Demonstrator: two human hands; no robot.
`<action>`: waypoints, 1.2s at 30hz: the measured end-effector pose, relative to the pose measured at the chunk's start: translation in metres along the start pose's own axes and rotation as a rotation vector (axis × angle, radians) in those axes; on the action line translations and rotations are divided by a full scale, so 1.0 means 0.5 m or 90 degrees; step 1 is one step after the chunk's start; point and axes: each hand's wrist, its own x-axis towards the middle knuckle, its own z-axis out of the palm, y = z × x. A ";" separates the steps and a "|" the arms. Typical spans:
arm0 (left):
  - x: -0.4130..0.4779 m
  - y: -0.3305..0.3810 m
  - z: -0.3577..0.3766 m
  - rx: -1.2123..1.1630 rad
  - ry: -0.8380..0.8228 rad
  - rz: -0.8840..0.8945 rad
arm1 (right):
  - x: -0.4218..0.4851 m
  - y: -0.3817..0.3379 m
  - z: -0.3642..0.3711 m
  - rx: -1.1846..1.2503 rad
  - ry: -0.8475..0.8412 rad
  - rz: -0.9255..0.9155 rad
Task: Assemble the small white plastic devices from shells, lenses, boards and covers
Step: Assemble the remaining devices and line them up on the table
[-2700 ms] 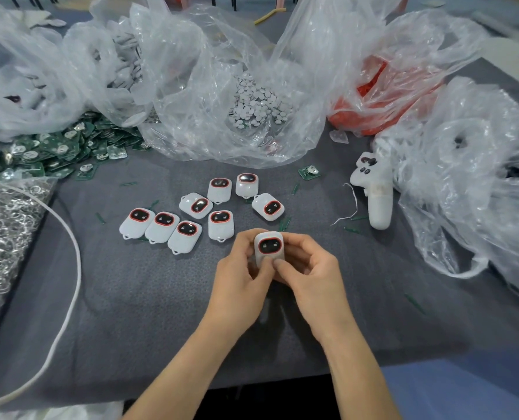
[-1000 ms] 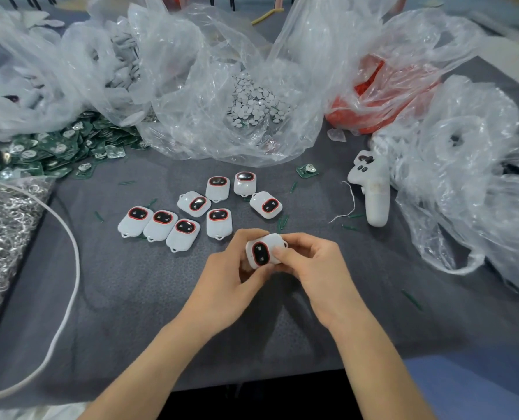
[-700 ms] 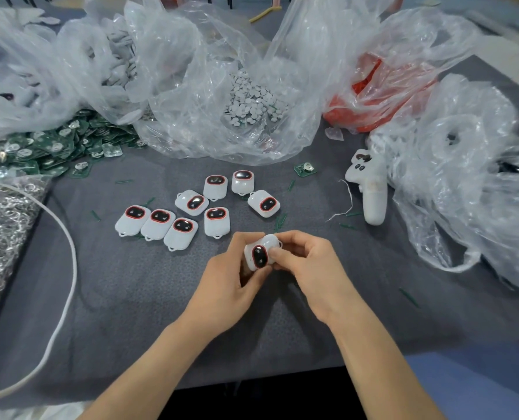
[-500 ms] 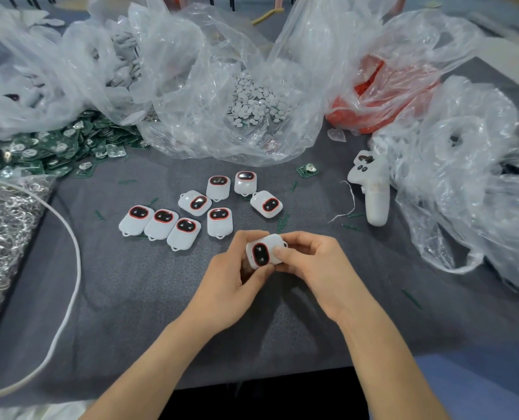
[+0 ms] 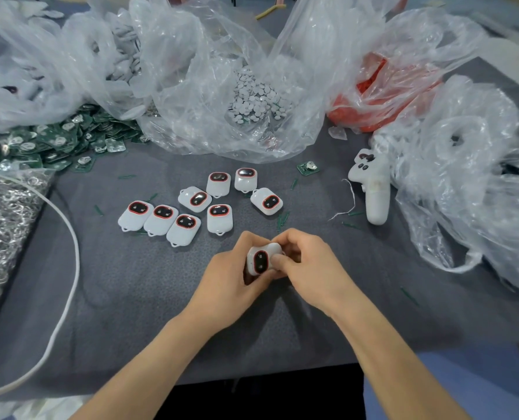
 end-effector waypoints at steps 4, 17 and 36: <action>-0.001 -0.002 0.001 0.014 -0.008 0.020 | -0.004 0.000 -0.006 0.045 -0.023 0.012; -0.020 0.014 -0.018 -0.233 -0.076 -0.018 | -0.038 -0.004 -0.018 0.336 -0.180 0.062; -0.004 0.015 -0.027 -0.302 0.027 -0.069 | -0.042 -0.011 0.011 0.379 -0.036 -0.005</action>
